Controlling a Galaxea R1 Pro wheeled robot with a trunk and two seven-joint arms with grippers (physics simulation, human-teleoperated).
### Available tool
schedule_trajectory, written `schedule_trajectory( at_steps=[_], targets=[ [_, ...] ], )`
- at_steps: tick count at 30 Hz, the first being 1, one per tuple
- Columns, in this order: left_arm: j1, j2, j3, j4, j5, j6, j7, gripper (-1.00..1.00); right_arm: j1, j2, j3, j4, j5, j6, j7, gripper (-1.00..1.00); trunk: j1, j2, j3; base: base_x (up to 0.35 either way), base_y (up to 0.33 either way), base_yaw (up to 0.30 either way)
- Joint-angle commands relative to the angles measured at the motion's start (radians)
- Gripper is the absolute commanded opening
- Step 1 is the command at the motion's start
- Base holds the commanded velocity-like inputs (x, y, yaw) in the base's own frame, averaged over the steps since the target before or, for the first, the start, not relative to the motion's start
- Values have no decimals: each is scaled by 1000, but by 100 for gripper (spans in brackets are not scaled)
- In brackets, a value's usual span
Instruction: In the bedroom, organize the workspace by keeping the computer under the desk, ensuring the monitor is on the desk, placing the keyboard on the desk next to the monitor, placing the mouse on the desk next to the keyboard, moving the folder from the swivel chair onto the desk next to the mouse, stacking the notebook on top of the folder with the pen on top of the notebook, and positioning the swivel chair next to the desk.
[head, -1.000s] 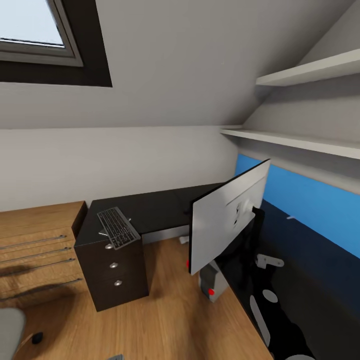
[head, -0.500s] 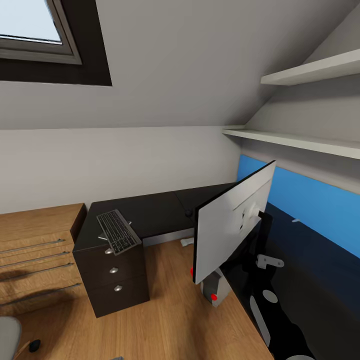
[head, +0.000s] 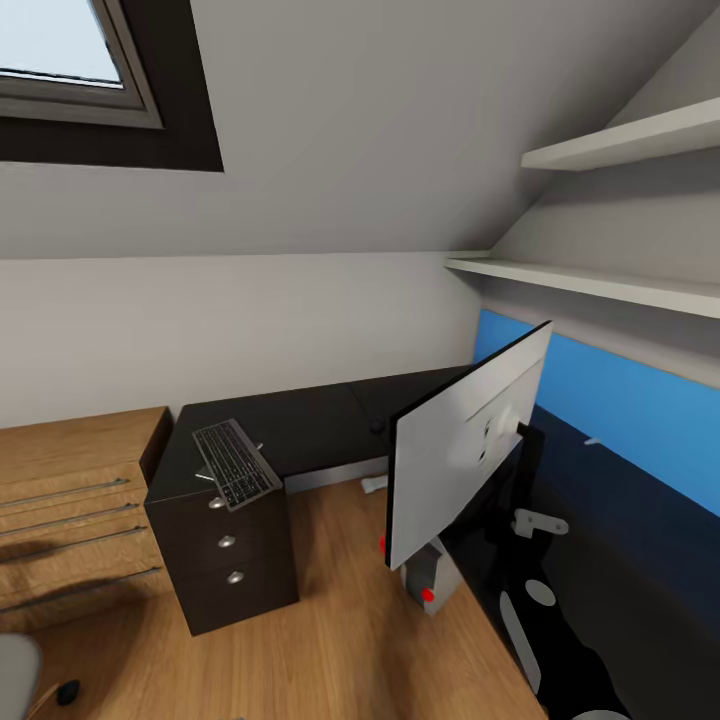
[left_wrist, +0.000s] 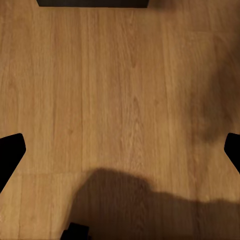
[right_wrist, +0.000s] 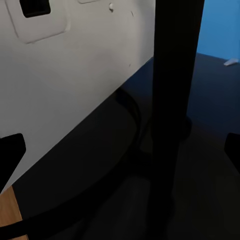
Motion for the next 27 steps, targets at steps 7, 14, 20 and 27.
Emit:
schedule_trajectory(
  at_steps=[7,14,20,27],
  targets=[
    [-1,-1,3,7,6,-11,0,100,-1,-11,-1,6,-1,-3,-1,100,0,-1,-1,96,-76,0],
    [-1,0,4,9,7,-36,0,100,-1,-24,-1,30,-2,-3,0,100,0,-1,-1,31,-24,0],
    [-1,0,4,11,7,-44,0,100,-1,-28,-5,59,-2,-6,0,100,0,-1,-1,7,-5,0],
    [-1,1,4,11,7,-46,0,100,-1,-43,-13,104,-1,-18,1,100,0,-1,-1,24,-15,0]
  ],
)
